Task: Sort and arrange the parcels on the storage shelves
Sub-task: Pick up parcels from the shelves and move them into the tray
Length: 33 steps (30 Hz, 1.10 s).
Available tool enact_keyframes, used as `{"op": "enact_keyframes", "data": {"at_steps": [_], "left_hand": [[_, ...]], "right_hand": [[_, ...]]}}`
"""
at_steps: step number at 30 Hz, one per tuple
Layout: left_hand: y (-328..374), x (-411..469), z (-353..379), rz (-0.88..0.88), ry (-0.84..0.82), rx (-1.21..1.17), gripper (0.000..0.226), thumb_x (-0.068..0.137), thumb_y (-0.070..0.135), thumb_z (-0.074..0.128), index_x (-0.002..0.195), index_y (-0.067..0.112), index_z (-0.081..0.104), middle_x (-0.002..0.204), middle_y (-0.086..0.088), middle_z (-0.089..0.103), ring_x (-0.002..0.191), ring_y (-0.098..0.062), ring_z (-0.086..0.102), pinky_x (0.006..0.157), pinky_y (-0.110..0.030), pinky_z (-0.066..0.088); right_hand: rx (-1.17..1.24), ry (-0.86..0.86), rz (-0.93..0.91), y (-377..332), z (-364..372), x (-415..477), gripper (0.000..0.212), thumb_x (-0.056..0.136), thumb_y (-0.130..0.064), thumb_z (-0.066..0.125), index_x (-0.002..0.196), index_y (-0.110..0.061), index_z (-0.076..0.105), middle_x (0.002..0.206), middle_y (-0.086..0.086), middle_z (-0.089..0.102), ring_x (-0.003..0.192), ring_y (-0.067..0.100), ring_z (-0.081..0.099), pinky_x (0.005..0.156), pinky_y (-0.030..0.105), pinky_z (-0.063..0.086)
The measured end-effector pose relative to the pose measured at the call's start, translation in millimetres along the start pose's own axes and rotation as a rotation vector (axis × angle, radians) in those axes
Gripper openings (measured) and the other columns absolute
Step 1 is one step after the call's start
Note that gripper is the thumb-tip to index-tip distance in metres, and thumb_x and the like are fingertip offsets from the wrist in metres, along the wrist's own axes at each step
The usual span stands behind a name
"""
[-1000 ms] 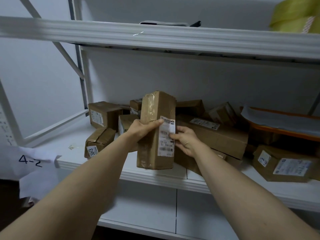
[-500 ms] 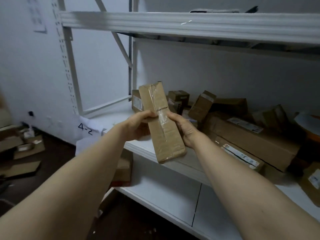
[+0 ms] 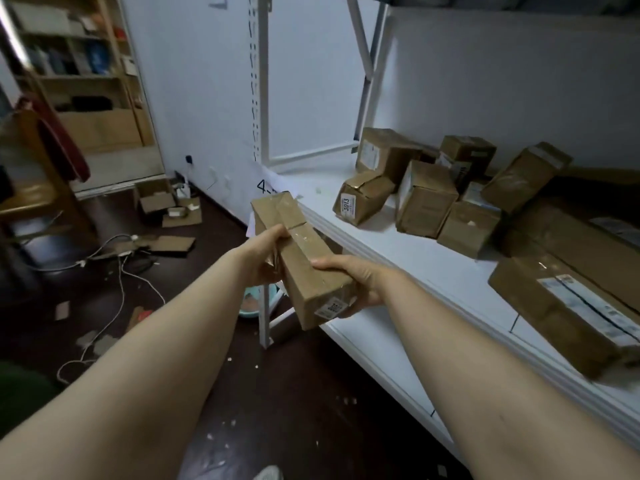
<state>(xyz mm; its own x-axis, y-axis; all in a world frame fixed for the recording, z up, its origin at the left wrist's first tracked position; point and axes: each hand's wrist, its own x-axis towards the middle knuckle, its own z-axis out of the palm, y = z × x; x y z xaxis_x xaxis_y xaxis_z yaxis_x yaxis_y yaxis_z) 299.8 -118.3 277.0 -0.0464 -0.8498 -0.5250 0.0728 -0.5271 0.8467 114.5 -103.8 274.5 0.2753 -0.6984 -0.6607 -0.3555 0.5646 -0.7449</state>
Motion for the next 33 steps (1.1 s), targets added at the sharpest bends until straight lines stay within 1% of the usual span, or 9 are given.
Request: {"op": "enact_keyframes", "data": {"at_steps": [3, 6, 11, 14, 18, 22, 26, 29, 33], "left_hand": [[-23.3, 20.1, 15.4, -0.136, -0.046, 0.13, 0.025, 0.092, 0.031, 0.05, 0.102, 0.008, 0.049, 0.089, -0.014, 0.058, 0.073, -0.026, 0.061, 0.059, -0.033, 0.055], [-47.4, 45.8, 38.9, -0.292, -0.133, 0.277, 0.038, 0.092, 0.028, 0.052, 0.121, 0.005, 0.046, 0.112, -0.019, 0.059, 0.096, -0.031, 0.064, 0.082, -0.043, 0.055], [-80.8, 83.0, 78.2, -0.378, -0.237, 0.447, 0.026, 0.095, 0.022, 0.053, 0.115, 0.007, 0.051, 0.115, -0.014, 0.062, 0.101, -0.026, 0.063, 0.081, -0.038, 0.055], [-96.0, 108.7, 94.7, -0.304, -0.263, 0.491, 0.031, 0.09, 0.008, 0.059, 0.121, 0.005, 0.055, 0.115, -0.014, 0.064, 0.105, -0.026, 0.063, 0.092, -0.043, 0.053], [-99.2, 137.8, 102.8, -0.37, -0.307, 0.632, 0.049, 0.086, 0.014, 0.064, 0.132, 0.006, 0.047, 0.125, -0.018, 0.058, 0.114, -0.036, 0.057, 0.094, -0.055, 0.047], [-100.2, 162.2, 96.5, -0.635, -0.423, 0.629, 0.058, 0.092, 0.029, 0.057, 0.141, 0.009, 0.034, 0.131, -0.02, 0.049, 0.125, -0.039, 0.046, 0.097, -0.058, 0.04], [-111.6, 196.6, 91.0, -0.485, -0.389, 0.458, 0.041, 0.095, 0.006, 0.052, 0.134, 0.014, 0.046, 0.106, -0.012, 0.061, 0.092, -0.027, 0.063, 0.085, -0.043, 0.053], [-113.3, 214.6, 90.2, -0.356, -0.339, 0.418, 0.064, 0.088, -0.006, 0.057, 0.143, 0.023, 0.042, 0.116, -0.009, 0.061, 0.106, -0.027, 0.061, 0.092, -0.04, 0.052], [-107.7, 222.9, 90.0, -0.238, -0.343, 0.554, 0.078, 0.084, -0.002, 0.066, 0.15, 0.013, 0.027, 0.15, -0.005, 0.036, 0.139, -0.026, 0.033, 0.112, -0.033, 0.032]], "right_hand": [[-0.053, 0.107, 0.079, 23.8, -12.4, 13.6, 0.058, 0.071, -0.052, 0.075, 0.117, -0.02, 0.06, 0.113, 0.009, 0.066, 0.104, 0.024, 0.06, 0.081, 0.04, 0.053], [-0.045, 0.143, 0.218, 53.9, -27.4, 24.1, 0.052, 0.07, -0.047, 0.075, 0.111, -0.019, 0.06, 0.117, 0.011, 0.062, 0.107, 0.026, 0.059, 0.086, 0.044, 0.051], [0.097, 0.182, 0.37, 102.1, -47.6, 46.8, 0.043, 0.069, -0.036, 0.073, 0.105, -0.017, 0.059, 0.113, 0.013, 0.059, 0.095, 0.027, 0.06, 0.07, 0.036, 0.051], [0.215, 0.254, 0.402, 116.6, -51.0, 60.6, 0.018, 0.08, -0.032, 0.065, 0.089, -0.018, 0.057, 0.091, 0.01, 0.059, 0.09, 0.028, 0.058, 0.087, 0.044, 0.047], [0.341, 0.303, 0.455, 118.2, -55.1, 81.7, 0.021, 0.087, -0.035, 0.064, 0.086, -0.017, 0.054, 0.095, 0.01, 0.05, 0.119, 0.035, 0.05, 0.097, 0.06, 0.04], [0.529, 0.379, 0.427, 114.8, -56.9, 109.4, 0.017, 0.087, -0.024, 0.068, 0.087, -0.013, 0.055, 0.091, 0.012, 0.049, 0.09, 0.027, 0.057, 0.094, 0.05, 0.05], [0.6, 0.448, 0.37, 119.1, -60.5, 150.9, 0.026, 0.088, -0.019, 0.067, 0.111, -0.013, 0.055, 0.091, 0.009, 0.055, 0.08, 0.024, 0.058, 0.088, 0.047, 0.053], [0.706, 0.501, 0.244, 123.1, -64.3, 181.7, 0.036, 0.093, -0.013, 0.062, 0.127, -0.018, 0.051, 0.108, 0.008, 0.063, 0.092, 0.025, 0.062, 0.088, 0.048, 0.052], [0.594, 0.68, 0.094, 127.6, -70.0, 211.1, 0.054, 0.095, 0.006, 0.05, 0.144, -0.011, 0.038, 0.14, 0.012, 0.05, 0.124, 0.03, 0.053, 0.105, 0.04, 0.042]]}}
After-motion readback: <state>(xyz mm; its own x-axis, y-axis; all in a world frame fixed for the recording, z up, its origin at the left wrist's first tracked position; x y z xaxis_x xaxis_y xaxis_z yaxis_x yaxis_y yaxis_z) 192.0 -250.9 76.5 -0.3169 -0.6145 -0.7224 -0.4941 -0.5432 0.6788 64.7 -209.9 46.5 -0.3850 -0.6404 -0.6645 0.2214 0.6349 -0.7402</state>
